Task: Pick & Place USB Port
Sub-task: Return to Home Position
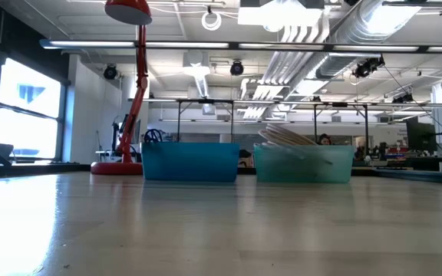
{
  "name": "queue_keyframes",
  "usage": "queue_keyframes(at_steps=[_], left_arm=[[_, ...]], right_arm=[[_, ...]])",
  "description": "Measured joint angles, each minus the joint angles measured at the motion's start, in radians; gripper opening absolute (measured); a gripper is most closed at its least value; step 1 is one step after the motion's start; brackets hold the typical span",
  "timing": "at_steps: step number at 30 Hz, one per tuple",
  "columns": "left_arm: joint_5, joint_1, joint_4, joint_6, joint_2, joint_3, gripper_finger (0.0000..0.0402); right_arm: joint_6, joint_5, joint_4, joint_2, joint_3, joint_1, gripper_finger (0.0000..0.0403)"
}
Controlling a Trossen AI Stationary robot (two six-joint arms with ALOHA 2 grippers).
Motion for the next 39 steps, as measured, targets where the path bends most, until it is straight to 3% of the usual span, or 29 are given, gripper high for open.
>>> queue_keyframes(at_steps=[4,11,20,24,34,39], left_arm=[[0.011,0.000,0.016,0.014,-0.011,0.000,0.0010],[0.073,0.000,-0.009,0.055,-0.033,0.000,0.0015],[0.024,0.000,-0.015,0.053,-0.091,0.001,0.0001],[0.024,0.000,-0.035,0.035,-0.138,0.001,0.0002],[0.016,0.000,-0.040,-0.015,-0.265,-0.044,0.0002],[-0.005,0.000,-0.034,-0.062,-0.334,-0.080,0.0002]], right_arm=[[-0.002,-0.011,-0.023,-0.074,0.000,0.019,0.0132],[-0.053,-0.002,-0.118,-0.183,0.000,0.043,0.0011],[-0.035,0.097,-0.215,-0.299,-0.005,0.048,0.0003],[-0.025,0.088,-0.188,-0.377,-0.079,0.048,0.0001],[0.025,0.008,0.105,-0.577,-0.410,0.048,0.0000],[0.029,-0.052,0.232,-0.624,-0.514,0.048,0.0000]])
